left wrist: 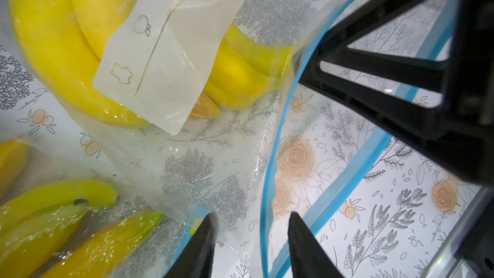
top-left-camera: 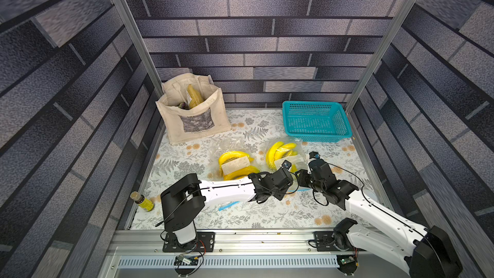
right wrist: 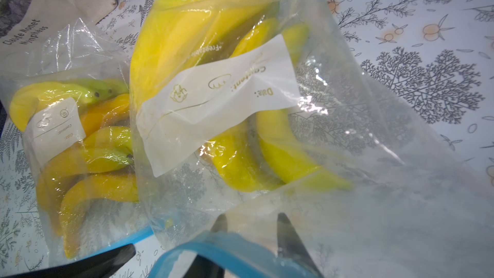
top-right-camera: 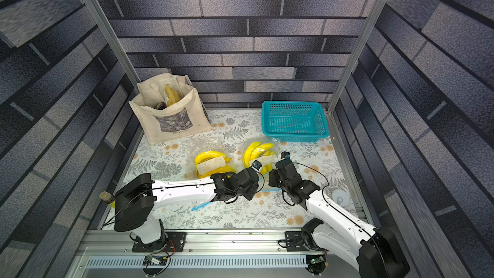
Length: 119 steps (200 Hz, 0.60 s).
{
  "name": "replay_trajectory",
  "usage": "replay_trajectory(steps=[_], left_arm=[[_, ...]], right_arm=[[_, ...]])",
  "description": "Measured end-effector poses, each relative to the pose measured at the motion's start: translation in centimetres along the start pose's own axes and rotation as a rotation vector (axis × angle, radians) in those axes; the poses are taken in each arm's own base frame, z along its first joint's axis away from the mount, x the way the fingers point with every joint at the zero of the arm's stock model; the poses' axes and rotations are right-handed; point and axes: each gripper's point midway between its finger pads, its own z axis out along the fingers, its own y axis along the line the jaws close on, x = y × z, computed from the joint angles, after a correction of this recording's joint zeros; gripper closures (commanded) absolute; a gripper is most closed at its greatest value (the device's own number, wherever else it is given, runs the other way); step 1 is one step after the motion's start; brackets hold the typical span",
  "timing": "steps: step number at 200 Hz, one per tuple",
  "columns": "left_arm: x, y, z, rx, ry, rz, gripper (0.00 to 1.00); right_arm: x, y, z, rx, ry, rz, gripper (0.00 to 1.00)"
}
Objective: Open the zip-top bag and take out the banana
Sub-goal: Pick up the banana from the zipper food storage bag.
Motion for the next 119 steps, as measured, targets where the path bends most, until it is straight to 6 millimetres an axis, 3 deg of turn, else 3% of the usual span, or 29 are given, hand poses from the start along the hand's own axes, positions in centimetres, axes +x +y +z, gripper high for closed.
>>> replay_trajectory(steps=[41, 76, 105, 119], left_arm=[[1.6, 0.0, 1.6, 0.006, 0.056, 0.002, 0.61], [1.7, 0.2, 2.1, 0.005, 0.064, -0.025, 0.88], [1.3, 0.8, 2.2, -0.004, 0.055, -0.043, 1.00], [1.2, 0.9, 2.2, -0.010, 0.050, -0.047, 1.00]], right_arm=[[0.4, -0.3, 0.3, 0.013, 0.017, -0.002, 0.66], [0.7, -0.6, 0.3, 0.029, 0.029, -0.023, 0.62], [1.2, -1.8, 0.4, 0.094, 0.066, -0.089, 0.47], [1.3, -2.0, 0.6, 0.130, 0.103, -0.147, 0.43]])
